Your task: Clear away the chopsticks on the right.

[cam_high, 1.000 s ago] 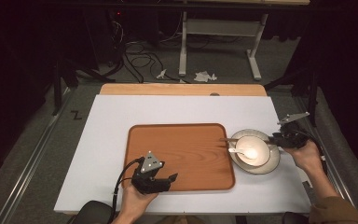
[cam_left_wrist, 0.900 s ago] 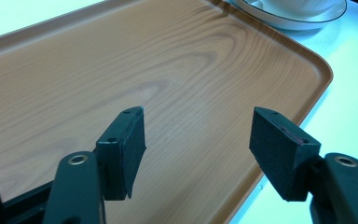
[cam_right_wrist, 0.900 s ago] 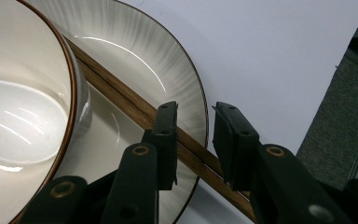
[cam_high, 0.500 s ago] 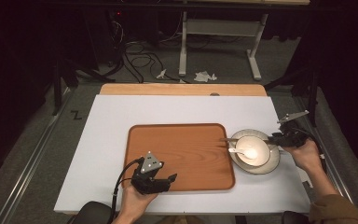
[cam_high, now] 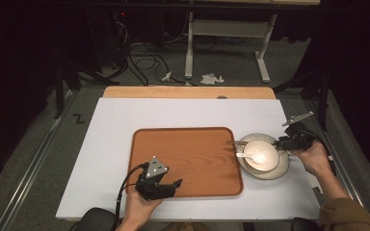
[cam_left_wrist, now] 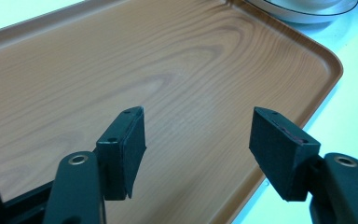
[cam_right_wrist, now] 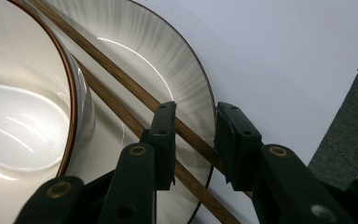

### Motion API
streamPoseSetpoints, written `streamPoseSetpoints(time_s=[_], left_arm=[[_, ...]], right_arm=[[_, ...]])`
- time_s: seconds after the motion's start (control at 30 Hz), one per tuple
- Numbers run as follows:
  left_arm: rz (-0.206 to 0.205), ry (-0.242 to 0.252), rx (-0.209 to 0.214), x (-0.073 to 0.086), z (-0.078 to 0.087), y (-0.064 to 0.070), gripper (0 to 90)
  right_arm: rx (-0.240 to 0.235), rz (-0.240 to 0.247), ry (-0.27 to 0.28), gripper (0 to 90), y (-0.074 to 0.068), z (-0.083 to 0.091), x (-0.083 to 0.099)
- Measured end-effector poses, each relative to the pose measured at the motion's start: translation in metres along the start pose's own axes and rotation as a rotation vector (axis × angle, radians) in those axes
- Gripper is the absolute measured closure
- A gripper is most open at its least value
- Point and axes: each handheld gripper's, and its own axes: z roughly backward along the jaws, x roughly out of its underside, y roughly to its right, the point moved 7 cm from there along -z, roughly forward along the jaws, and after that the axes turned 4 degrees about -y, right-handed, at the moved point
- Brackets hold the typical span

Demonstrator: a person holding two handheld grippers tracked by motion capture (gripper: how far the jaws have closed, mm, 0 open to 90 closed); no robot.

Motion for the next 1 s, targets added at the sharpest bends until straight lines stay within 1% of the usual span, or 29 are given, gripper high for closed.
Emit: streamPoseSetpoints(time_s=[0.07, 0.2, 0.33, 0.5, 0.57, 0.63, 0.67, 0.8, 0.9, 1.0], left_arm=[[-0.004, -0.003, 0.000, 0.0002, 0.0001, -0.0003, 36.0], [-0.003, -0.007, 0.002, 0.0007, -0.0007, -0.0005, 36.0], [-0.002, -0.010, 0.003, 0.0010, -0.0016, -0.0003, 36.0], [0.001, -0.009, 0.003, 0.0012, -0.0017, -0.0005, 36.0], [0.001, -0.009, 0.003, 0.0012, -0.0019, -0.0004, 36.0], [0.001, -0.010, 0.003, 0.0013, -0.0021, -0.0003, 35.9], [0.001, -0.010, 0.003, 0.0013, -0.0021, -0.0004, 36.0], [0.001, -0.010, 0.001, 0.0014, -0.0018, -0.0011, 36.0], [0.000, -0.010, 0.002, 0.0015, -0.0018, -0.0009, 36.0], [0.001, -0.012, 0.001, 0.0017, -0.0025, -0.0007, 36.0]], right_arm=[[0.004, 0.004, -0.008, 70.3, -0.0002, -0.0003, -0.0012], [-0.005, 0.009, -0.006, 71.4, -0.0003, -0.0024, -0.0042], [-0.013, 0.007, -0.016, 71.4, 0.0004, -0.0031, -0.0065], [-0.015, 0.041, -0.035, 69.6, -0.0011, -0.0045, -0.0071], [-0.026, 0.037, -0.040, 69.7, -0.0012, -0.0043, -0.0073], [-0.024, 0.034, -0.042, 70.0, -0.0005, -0.0046, -0.0078], [-0.032, 0.031, -0.040, 70.5, -0.0009, -0.0049, -0.0081], [-0.018, 0.032, -0.045, 73.0, -0.0004, -0.0052, -0.0093], [-0.025, 0.030, -0.038, 73.2, -0.0005, -0.0059, -0.0099], [-0.016, 0.044, -0.040, 71.6, -0.0001, -0.0060, -0.0100]])
